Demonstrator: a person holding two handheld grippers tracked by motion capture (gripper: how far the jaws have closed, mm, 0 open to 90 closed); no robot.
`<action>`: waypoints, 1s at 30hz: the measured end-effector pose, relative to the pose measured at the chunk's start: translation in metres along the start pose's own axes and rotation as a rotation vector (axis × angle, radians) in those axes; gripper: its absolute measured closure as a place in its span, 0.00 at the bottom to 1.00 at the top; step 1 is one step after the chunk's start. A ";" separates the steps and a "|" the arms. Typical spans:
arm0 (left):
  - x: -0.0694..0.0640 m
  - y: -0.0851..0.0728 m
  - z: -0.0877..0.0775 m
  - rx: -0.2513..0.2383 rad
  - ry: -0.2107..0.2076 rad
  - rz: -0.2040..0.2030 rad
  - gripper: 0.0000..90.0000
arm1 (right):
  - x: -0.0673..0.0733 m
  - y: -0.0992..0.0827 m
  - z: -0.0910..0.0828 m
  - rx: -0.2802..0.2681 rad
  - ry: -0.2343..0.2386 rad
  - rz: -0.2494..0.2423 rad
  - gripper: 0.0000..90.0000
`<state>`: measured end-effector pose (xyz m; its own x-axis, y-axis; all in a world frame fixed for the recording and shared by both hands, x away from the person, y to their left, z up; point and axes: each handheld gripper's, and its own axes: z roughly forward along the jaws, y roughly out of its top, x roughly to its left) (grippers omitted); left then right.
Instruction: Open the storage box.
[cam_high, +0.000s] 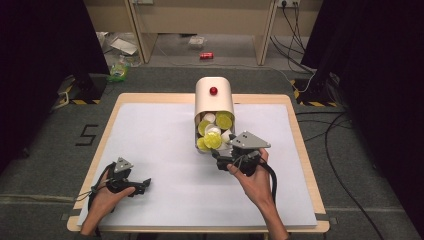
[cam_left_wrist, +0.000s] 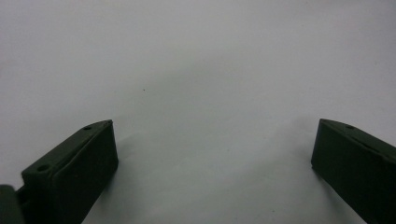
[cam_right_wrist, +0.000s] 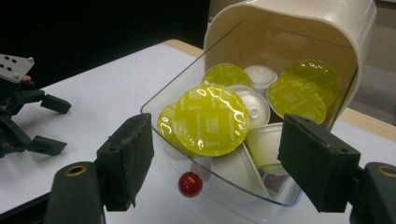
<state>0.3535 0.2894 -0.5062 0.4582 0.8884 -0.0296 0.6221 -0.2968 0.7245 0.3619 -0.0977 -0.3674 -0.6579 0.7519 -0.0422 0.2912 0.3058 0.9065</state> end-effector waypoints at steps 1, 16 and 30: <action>0.000 0.000 0.000 0.000 0.000 0.000 0.00 | 0.000 0.001 0.001 -0.002 0.000 0.000 0.30; 0.000 0.000 0.000 0.002 0.000 0.000 0.00 | -0.002 0.004 0.005 0.000 0.001 0.022 0.30; 0.000 0.000 0.000 0.002 0.000 -0.001 0.00 | -0.002 0.008 0.023 0.024 0.013 0.021 0.30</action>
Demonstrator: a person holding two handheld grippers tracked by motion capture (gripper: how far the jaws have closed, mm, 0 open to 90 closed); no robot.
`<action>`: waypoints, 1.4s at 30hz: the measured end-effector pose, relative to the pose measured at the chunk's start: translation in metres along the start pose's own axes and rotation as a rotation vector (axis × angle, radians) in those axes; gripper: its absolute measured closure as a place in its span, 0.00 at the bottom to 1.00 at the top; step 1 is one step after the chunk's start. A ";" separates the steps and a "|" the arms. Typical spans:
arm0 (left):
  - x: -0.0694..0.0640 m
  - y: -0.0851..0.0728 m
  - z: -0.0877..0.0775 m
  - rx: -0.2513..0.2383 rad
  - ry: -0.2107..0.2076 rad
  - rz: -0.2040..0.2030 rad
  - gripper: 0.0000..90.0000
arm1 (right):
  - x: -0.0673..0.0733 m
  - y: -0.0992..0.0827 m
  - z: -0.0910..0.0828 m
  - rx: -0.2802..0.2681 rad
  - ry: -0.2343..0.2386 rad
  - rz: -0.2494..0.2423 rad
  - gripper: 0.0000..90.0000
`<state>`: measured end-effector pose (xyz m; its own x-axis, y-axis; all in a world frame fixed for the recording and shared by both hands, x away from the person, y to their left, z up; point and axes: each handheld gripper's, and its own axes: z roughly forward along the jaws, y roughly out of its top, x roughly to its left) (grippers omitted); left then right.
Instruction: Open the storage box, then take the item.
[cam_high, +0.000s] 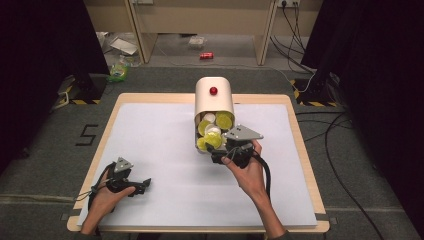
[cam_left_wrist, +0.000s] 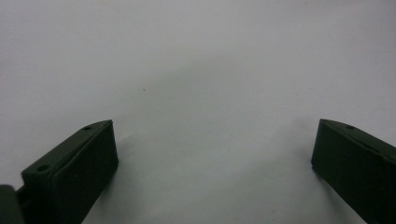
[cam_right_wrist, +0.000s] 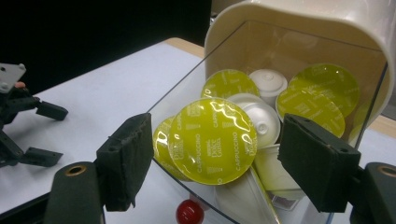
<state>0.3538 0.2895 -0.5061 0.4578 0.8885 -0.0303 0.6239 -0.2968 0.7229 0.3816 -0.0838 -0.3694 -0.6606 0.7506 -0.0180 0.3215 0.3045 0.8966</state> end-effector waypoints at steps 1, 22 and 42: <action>0.000 0.000 0.000 0.000 0.000 0.000 0.00 | 0.001 0.000 0.001 0.006 -0.003 -0.005 0.30; 0.000 0.000 0.000 -0.001 0.001 0.001 0.00 | 0.003 0.004 0.008 -0.011 -0.004 0.003 0.28; 0.000 0.000 0.000 -0.001 0.000 0.001 0.00 | 0.004 0.002 0.019 0.027 -0.023 -0.009 0.33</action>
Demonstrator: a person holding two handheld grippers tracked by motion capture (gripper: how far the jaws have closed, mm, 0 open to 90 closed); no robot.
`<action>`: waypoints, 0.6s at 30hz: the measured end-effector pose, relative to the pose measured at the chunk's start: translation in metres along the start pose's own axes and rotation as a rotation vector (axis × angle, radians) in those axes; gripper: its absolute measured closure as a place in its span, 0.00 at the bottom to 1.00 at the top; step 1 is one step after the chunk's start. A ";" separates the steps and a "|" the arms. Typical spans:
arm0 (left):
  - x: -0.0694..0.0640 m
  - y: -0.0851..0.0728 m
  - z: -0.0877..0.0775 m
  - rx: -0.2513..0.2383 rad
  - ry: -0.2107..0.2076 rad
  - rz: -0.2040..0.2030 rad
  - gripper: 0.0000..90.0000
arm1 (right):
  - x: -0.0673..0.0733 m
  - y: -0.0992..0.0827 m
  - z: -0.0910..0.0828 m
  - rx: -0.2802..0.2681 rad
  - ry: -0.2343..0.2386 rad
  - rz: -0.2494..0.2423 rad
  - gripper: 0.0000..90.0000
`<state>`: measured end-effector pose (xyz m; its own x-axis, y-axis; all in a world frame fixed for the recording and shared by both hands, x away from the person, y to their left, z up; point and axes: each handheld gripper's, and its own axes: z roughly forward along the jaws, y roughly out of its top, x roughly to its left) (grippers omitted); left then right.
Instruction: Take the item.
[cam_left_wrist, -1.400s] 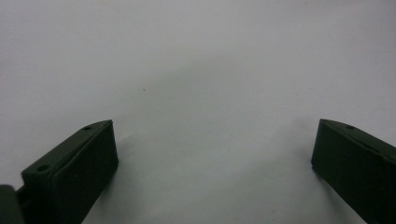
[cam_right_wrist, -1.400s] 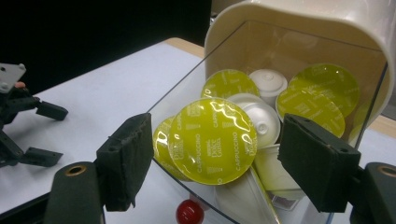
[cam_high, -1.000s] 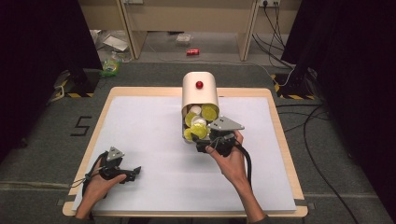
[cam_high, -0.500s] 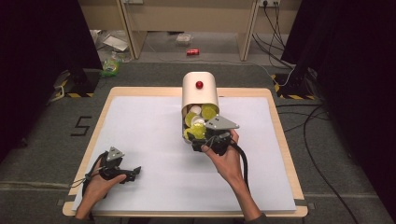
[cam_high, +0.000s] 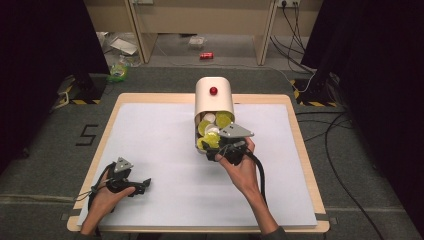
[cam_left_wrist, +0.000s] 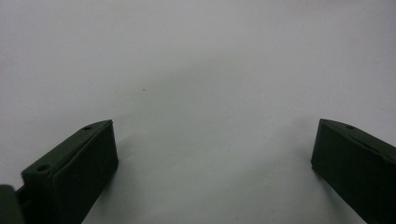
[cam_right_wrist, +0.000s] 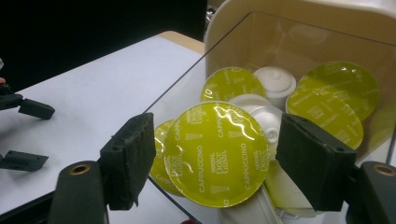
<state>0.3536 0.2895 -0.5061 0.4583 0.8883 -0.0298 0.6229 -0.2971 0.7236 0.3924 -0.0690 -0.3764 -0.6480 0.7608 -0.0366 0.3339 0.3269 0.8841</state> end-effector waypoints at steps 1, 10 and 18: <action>0.000 0.000 0.000 0.000 0.000 0.000 0.00 | 0.000 0.000 0.001 0.000 0.002 -0.002 0.33; 0.000 0.000 0.000 0.000 0.000 0.000 0.00 | -0.001 -0.003 0.007 0.023 0.008 -0.009 0.42; 0.000 0.000 0.000 0.000 0.000 0.000 0.00 | 0.000 -0.003 0.006 0.014 0.010 -0.012 0.42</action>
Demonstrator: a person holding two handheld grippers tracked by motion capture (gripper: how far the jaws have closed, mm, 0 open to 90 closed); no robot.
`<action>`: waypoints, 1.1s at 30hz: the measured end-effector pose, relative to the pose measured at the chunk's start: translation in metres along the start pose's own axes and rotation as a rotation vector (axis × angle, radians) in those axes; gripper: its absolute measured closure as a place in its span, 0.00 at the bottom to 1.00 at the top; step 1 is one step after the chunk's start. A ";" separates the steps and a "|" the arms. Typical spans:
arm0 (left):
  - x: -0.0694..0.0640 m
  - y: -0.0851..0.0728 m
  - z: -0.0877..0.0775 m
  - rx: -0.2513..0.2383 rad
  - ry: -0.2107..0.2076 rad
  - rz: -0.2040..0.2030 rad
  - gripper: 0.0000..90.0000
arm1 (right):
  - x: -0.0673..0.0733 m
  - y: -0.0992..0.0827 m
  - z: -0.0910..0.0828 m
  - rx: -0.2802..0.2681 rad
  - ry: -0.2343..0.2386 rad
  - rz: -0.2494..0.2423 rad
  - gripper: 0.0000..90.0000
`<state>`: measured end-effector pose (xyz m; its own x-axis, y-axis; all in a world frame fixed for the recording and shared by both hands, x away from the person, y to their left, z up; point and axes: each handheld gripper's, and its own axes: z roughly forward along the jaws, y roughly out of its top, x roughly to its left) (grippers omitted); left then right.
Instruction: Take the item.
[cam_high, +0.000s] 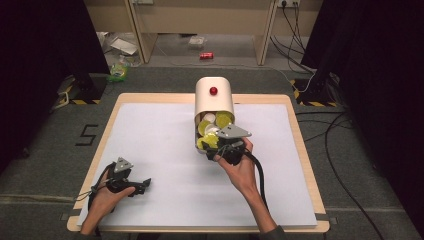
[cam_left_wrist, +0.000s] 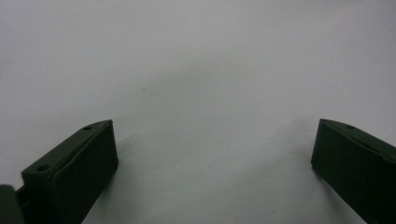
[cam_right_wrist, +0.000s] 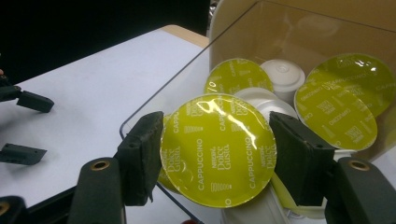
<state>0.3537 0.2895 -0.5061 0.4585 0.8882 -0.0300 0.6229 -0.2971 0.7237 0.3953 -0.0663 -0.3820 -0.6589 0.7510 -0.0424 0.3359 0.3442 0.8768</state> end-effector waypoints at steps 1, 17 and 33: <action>0.000 0.000 0.000 0.000 0.000 0.000 0.00 | 0.000 0.000 0.000 -0.003 0.001 -0.001 0.43; 0.000 0.000 0.000 0.000 0.000 0.000 0.00 | -0.007 0.007 -0.022 -0.061 -0.012 0.011 0.43; 0.000 0.000 0.000 -0.001 -0.001 -0.002 0.00 | -0.018 0.004 -0.052 -0.085 -0.030 0.032 0.43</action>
<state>0.3537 0.2896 -0.5061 0.4584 0.8882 -0.0320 0.6232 -0.2955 0.7241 0.3730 -0.1076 -0.3526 -0.6280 0.7777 -0.0274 0.2969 0.2719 0.9154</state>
